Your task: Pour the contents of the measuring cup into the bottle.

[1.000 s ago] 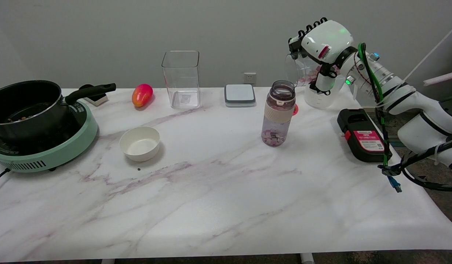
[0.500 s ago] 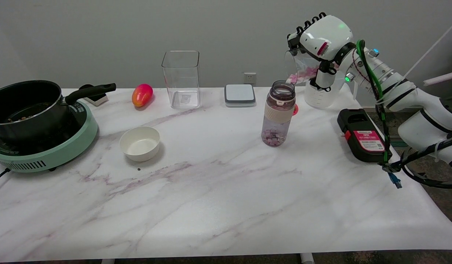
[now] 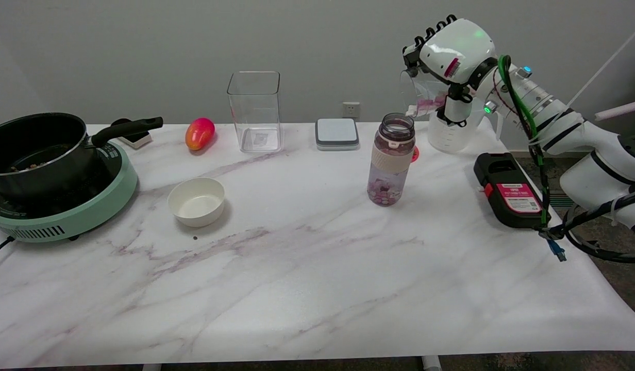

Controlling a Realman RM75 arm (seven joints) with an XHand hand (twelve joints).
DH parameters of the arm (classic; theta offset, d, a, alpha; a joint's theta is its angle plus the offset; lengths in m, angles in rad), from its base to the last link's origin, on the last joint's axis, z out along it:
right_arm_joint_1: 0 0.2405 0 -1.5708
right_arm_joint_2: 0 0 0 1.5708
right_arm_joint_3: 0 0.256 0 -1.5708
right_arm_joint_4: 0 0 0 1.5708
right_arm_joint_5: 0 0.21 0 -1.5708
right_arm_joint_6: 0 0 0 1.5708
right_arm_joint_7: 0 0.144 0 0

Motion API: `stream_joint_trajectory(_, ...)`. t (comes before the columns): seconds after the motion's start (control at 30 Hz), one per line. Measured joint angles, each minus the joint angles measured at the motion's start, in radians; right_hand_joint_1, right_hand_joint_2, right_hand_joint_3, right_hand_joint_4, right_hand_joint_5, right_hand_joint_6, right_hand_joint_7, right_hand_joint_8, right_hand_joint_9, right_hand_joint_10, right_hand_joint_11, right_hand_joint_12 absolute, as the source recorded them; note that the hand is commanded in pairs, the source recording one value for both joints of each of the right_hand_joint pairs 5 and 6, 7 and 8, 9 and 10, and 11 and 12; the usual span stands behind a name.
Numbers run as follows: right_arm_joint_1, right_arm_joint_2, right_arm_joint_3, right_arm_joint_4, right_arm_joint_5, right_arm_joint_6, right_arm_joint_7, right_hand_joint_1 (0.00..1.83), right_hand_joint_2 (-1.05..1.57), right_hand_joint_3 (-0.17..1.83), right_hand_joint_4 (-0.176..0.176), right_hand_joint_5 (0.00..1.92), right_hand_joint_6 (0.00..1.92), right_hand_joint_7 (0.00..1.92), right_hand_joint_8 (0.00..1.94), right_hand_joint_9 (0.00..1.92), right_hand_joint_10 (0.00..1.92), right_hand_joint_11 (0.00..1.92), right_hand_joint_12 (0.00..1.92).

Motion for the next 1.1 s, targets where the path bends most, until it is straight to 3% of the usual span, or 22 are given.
stream_joint_trajectory(1.1,0.022,0.001,-0.002,-0.004,-0.064,0.000,0.004,1.47,-0.19,1.67,0.000,0.98,0.98,1.27,1.27,1.28,1.28,1.04,1.04)
